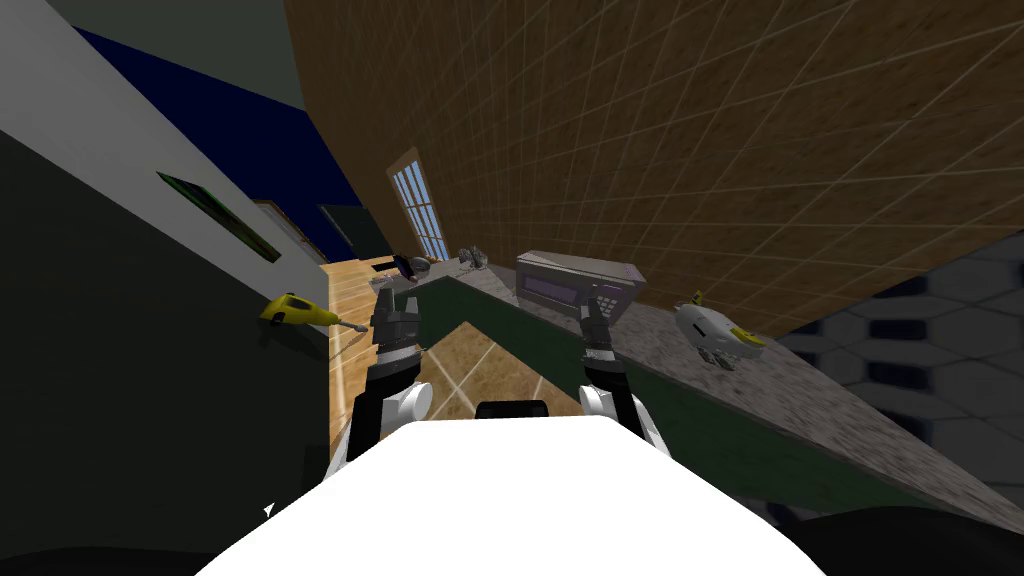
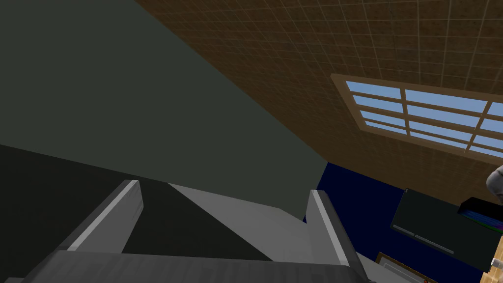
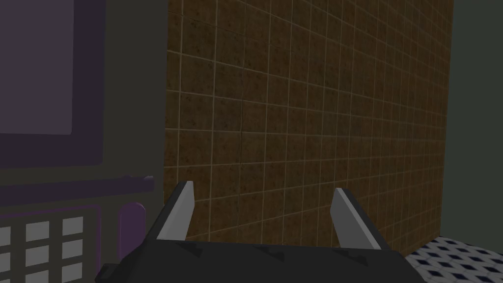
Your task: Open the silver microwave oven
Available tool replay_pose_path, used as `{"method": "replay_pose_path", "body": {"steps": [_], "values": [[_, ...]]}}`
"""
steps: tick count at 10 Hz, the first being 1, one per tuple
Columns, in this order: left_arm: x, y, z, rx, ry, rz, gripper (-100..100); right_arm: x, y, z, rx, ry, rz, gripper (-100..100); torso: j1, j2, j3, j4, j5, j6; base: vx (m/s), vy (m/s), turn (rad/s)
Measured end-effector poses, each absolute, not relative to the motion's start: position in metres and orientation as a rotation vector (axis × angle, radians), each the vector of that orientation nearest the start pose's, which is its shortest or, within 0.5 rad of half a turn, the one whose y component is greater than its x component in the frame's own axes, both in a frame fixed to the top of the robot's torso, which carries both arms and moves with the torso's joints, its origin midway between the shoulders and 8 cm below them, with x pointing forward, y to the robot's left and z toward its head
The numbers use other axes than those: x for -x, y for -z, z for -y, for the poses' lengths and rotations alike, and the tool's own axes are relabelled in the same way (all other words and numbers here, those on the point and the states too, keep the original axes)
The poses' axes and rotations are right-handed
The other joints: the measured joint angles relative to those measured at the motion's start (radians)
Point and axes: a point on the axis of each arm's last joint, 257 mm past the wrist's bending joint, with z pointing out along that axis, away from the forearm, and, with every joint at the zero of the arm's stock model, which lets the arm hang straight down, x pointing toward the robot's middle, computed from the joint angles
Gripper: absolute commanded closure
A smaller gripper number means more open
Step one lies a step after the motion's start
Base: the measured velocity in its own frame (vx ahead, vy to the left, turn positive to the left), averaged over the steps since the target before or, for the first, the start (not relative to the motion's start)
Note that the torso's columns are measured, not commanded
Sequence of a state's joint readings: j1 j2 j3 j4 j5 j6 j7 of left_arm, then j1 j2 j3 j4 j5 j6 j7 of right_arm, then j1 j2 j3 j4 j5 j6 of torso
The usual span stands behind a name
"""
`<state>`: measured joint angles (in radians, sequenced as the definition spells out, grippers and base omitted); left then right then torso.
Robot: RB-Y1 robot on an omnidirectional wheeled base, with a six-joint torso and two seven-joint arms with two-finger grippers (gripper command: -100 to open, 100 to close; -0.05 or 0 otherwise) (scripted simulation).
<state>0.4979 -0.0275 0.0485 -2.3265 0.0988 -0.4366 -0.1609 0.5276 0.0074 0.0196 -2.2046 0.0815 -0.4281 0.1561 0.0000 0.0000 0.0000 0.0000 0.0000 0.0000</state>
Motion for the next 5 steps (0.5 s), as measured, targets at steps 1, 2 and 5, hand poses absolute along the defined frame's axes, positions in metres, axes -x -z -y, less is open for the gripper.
{"method": "replay_pose_path", "body": {"steps": [1,2,5], "values": [[-0.3393,-0.0343,-0.3085,0.684,1.166,-0.582,0,-0.3673,0.0348,0.2735,-0.679,-1.078,-0.817,0,0.0,0.04,-0.082,0.041,0.0,0.0,0.0,0.0,0.0],[-0.3392,-0.0343,-0.3085,0.684,1.166,-0.582,0,-0.3673,0.0347,0.2735,-0.679,-1.078,-0.817,0,0.0,0.104,-0.209,0.105,0.0,0.0,0.0,0.0,0.0],[-0.3392,-0.0344,-0.3085,0.684,1.166,-0.582,0,-0.3673,0.0346,0.2735,-0.679,-1.078,-0.817,0,0.0,0.322,-0.644,0.322,0.0,0.0,0.0,0.0,0.0]]}}
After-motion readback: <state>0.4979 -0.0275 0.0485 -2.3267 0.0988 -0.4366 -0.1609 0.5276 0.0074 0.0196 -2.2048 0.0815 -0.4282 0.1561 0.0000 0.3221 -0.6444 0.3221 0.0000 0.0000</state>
